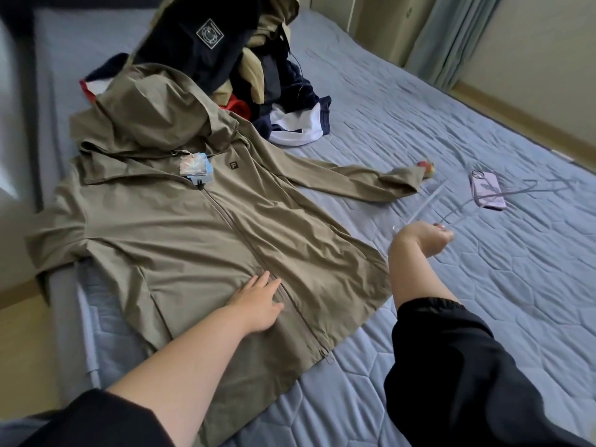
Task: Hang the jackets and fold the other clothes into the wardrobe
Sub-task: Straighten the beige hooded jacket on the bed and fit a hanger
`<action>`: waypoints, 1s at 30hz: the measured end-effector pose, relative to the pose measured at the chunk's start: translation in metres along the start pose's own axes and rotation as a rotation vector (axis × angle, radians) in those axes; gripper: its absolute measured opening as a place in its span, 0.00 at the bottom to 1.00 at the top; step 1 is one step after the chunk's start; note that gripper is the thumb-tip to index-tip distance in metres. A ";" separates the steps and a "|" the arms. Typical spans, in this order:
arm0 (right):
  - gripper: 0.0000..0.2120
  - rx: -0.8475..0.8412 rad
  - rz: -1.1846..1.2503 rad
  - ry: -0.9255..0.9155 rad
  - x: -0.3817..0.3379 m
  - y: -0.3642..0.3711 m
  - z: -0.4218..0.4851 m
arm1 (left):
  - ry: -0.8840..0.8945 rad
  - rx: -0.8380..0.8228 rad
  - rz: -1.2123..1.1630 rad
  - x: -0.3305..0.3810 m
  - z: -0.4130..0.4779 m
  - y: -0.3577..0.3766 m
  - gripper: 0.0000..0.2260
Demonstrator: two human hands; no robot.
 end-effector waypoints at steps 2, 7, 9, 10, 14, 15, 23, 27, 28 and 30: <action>0.12 0.004 -0.013 -0.049 -0.005 -0.001 -0.002 | 0.004 -0.004 -0.007 0.000 -0.002 -0.002 0.28; 0.13 -0.286 -0.345 -0.456 -0.008 0.019 -0.022 | 0.015 -0.004 -0.044 -0.001 -0.007 -0.005 0.28; 0.13 -0.453 -0.594 -0.628 0.006 0.030 -0.039 | 0.018 0.000 -0.070 -0.002 -0.009 -0.007 0.28; 0.12 -0.494 -0.703 -0.690 0.015 0.032 -0.045 | 0.018 0.003 -0.083 -0.003 -0.009 -0.007 0.28; 0.08 -0.510 -0.807 -0.769 0.042 0.027 -0.060 | 0.007 0.013 -0.130 -0.009 -0.011 -0.008 0.27; 0.07 -0.525 -0.822 -0.756 0.045 0.028 -0.063 | 0.007 0.014 -0.141 -0.010 -0.011 -0.008 0.27; 0.09 -0.464 -0.519 -0.691 0.039 0.021 -0.078 | 0.002 0.020 -0.199 -0.014 -0.007 -0.009 0.27; 0.09 -0.334 -0.321 -0.600 0.025 0.011 -0.073 | -0.013 0.023 -0.215 -0.017 -0.005 -0.007 0.26; 0.09 -0.313 -0.295 -0.571 0.023 0.010 -0.072 | -0.017 0.022 -0.218 -0.017 -0.005 -0.006 0.26; 0.09 -0.303 -0.250 -0.575 0.019 0.011 -0.075 | -0.025 0.016 -0.230 -0.017 -0.004 -0.006 0.26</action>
Point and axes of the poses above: each hand's wrist, its own z-axis towards the middle knuckle, its own y-axis out of the palm, x = y × z, the point moved 6 cm from there along z, towards the middle knuckle, and after that the axes turned 3 degrees about -z, right-handed, at the moved point
